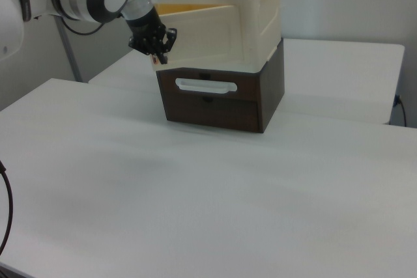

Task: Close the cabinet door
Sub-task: 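Push the door edge with the gripper, swinging it toward the cabinet front, then press the door flush against the cabinet front with the gripper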

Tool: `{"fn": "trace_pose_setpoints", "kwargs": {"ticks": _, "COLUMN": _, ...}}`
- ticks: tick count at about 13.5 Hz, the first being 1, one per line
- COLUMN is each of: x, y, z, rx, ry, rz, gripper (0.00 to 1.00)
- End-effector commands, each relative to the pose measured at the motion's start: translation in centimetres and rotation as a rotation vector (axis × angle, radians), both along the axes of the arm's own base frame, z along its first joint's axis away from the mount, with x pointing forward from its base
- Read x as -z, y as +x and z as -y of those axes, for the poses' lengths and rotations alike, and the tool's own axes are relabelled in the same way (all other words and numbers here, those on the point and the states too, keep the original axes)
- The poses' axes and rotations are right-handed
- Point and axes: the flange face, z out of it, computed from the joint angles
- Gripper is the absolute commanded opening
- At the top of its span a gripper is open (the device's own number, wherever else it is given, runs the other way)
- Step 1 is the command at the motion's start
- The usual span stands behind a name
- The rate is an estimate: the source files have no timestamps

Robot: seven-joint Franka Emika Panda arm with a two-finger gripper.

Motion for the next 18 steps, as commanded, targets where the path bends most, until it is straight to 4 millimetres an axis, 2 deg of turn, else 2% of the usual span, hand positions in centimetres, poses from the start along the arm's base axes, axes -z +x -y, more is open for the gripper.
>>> {"fn": "trace_pose_setpoints", "kwargs": {"ticks": 1, "x": -0.2, "y": 0.7, "z": -2.5, "rx": 0.101, "ry": 0.101, "rz": 0.061, "gripper": 0.06}}
{"fn": "trace_pose_setpoints", "kwargs": {"ticks": 4, "x": -0.2, "y": 2.1, "z": -4.4, "rx": 0.164, "ry": 0.156, "rz": 0.184, "gripper": 0.06}}
{"fn": "trace_pose_setpoints", "kwargs": {"ticks": 9, "x": 0.8, "y": 4.1, "z": -5.8, "rx": 0.219, "ry": 0.203, "rz": 0.294, "gripper": 0.07}}
{"fn": "trace_pose_setpoints", "kwargs": {"ticks": 13, "x": 0.9, "y": 5.3, "z": -6.0, "rx": 0.274, "ry": 0.265, "rz": 0.432, "gripper": 0.08}}
{"fn": "trace_pose_setpoints", "kwargs": {"ticks": 14, "x": 1.5, "y": 5.8, "z": -6.2, "rx": 0.282, "ry": 0.277, "rz": 0.465, "gripper": 0.08}}
{"fn": "trace_pose_setpoints", "kwargs": {"ticks": 18, "x": 0.9, "y": 6.6, "z": -6.0, "rx": 0.292, "ry": 0.298, "rz": 0.551, "gripper": 0.08}}
